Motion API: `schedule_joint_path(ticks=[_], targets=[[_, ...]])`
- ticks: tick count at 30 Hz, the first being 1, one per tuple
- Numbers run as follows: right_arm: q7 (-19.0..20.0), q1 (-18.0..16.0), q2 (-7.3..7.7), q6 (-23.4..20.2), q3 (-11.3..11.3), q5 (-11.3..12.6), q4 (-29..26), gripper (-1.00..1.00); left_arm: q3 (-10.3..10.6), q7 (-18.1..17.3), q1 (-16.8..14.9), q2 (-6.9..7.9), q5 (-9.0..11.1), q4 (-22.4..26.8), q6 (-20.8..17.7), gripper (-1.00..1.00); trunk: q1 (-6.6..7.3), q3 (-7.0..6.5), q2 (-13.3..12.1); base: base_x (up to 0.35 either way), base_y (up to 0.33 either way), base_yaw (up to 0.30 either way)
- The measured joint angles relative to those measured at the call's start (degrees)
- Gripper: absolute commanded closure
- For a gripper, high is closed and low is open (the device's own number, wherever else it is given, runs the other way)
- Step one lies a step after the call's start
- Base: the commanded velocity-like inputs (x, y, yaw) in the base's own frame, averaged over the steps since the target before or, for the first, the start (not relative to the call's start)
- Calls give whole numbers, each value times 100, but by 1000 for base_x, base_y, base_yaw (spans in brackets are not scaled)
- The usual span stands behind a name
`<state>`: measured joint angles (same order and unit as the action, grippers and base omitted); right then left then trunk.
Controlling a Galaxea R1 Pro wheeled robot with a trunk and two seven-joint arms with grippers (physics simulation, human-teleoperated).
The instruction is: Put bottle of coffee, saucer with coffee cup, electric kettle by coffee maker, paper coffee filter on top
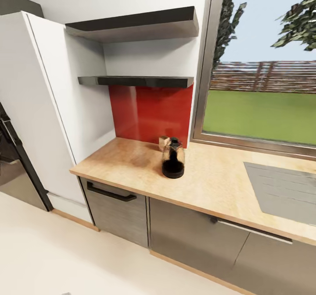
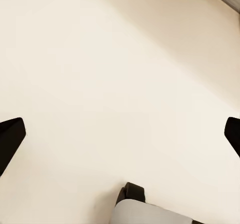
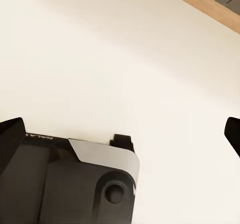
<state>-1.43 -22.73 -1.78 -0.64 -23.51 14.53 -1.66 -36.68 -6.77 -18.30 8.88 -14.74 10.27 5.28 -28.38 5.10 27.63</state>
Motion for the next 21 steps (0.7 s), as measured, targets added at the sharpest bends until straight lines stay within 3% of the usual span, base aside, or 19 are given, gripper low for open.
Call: schedule_joint_path(ticks=[21], targets=[[-2, 10, 12, 0, -6, -11, 3, -100, 0, 0, 0, -10, -2, 0, 5, -100, 0, 0, 0, 154, 287, 0]])
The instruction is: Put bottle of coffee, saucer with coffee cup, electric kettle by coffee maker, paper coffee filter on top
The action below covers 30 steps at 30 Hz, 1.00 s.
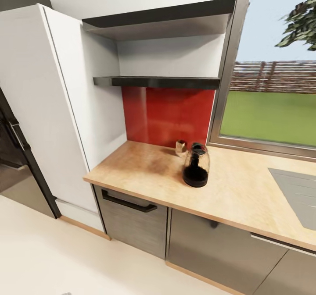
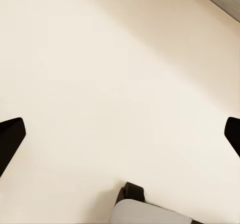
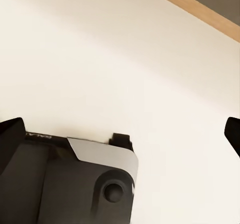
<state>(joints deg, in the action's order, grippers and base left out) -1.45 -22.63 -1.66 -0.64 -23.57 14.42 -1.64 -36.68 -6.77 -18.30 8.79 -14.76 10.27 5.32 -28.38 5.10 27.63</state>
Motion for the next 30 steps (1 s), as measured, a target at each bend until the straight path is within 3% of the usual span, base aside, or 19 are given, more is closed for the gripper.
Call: schedule_joint_path(ticks=[7, 16, 24, 30], targets=[[-1, 1, -8, 0, 3, 7, -3, -100, -4, 1, -1, 1, -1, -1, -1, -100, 0, -2, 0, 145, 291, -62], [2, 1, -8, 0, 3, 8, -4, -100, -8, 1, -1, 8, -1, -1, 7, -100, 0, -19, 0, 115, 303, -246], [2, 1, -8, 0, 1, 8, -5, -100, -9, 1, -1, 8, -1, -1, 8, -100, -1, -34, -1, 21, 329, -252], [-3, 0, -10, 0, -2, 12, -3, -100, -3, 0, 0, 1, 0, 0, 8, -100, -1, -36, -1, 1, 337, -60]])
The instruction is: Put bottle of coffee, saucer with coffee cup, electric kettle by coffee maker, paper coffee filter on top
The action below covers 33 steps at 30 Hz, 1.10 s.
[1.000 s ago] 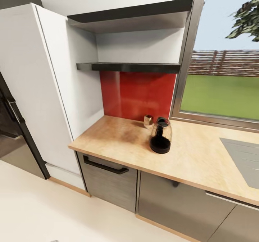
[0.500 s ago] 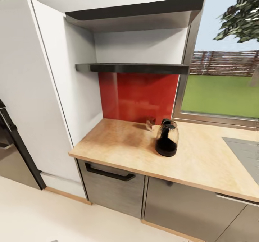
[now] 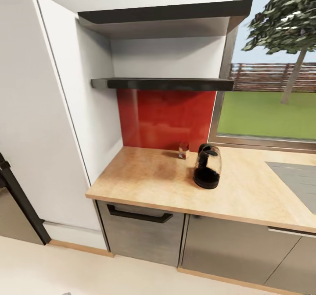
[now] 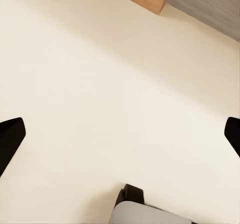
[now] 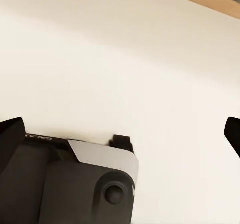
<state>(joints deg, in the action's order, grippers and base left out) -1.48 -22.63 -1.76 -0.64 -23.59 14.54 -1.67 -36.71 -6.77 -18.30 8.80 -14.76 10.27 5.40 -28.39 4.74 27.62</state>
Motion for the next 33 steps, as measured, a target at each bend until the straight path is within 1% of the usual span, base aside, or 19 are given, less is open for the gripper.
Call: schedule_joint_path(ticks=[6, 9, 15, 26, 31, 33], targets=[[-3, 0, 1, 0, 0, 4, 0, -100, 1, 0, 0, -2, 0, 0, 0, -100, 1, 0, 0, 36, 338, -1], [3, 1, 2, 0, 2, 4, -1, -100, 0, 1, -1, -2, -1, -1, 0, -100, 1, 0, 0, 83, 337, -130], [5, 1, 2, 0, 6, 4, -2, -100, -2, 1, -1, -2, -1, -1, 0, -100, 0, 0, 0, 66, 337, -241], [5, 1, 2, 0, 9, 4, -1, -100, -4, 1, -1, -2, -1, -1, 0, -100, 0, 0, 0, 5, 329, -262], [5, 1, 2, 0, 9, 5, -1, -100, -4, 1, -2, -2, -1, -2, 1, -100, 0, 0, 0, 0, 235, -264], [5, 1, 3, 0, 9, 5, 0, -100, -4, 0, -1, -2, -1, -3, 1, -100, 1, 0, 2, 0, 42, -264]])
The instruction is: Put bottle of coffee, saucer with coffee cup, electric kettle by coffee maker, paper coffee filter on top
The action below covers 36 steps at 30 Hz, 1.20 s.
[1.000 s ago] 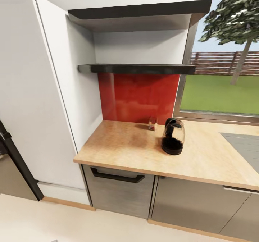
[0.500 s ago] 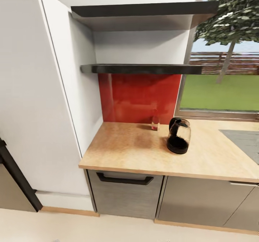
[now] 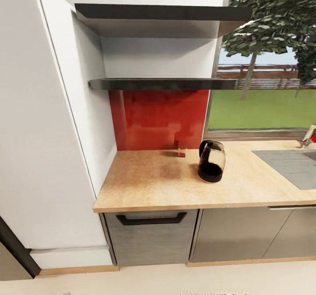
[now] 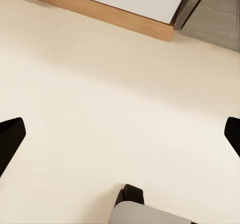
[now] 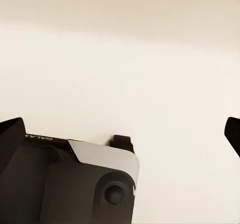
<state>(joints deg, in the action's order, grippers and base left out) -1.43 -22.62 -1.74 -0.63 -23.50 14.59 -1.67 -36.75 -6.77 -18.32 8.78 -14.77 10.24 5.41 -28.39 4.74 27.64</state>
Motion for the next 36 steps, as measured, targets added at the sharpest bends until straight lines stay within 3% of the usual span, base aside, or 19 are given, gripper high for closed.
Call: schedule_joint_path(ticks=[16, 30, 36], targets=[[0, 0, 0, 0, -2, 0, 0, -100, -3, -2, 0, 0, -3, -7, 10, -100, -1, 0, -2, -10, 6, -264], [0, 0, 0, 0, -3, 0, -1, -100, -2, -8, 0, 8, 0, -7, 0, -100, -3, -1, -3, -276, 149, -264], [0, 1, 0, 0, -2, 0, -1, -100, -2, -8, 0, 9, 0, -7, -9, -100, -1, 0, -2, -74, 279, -264]])
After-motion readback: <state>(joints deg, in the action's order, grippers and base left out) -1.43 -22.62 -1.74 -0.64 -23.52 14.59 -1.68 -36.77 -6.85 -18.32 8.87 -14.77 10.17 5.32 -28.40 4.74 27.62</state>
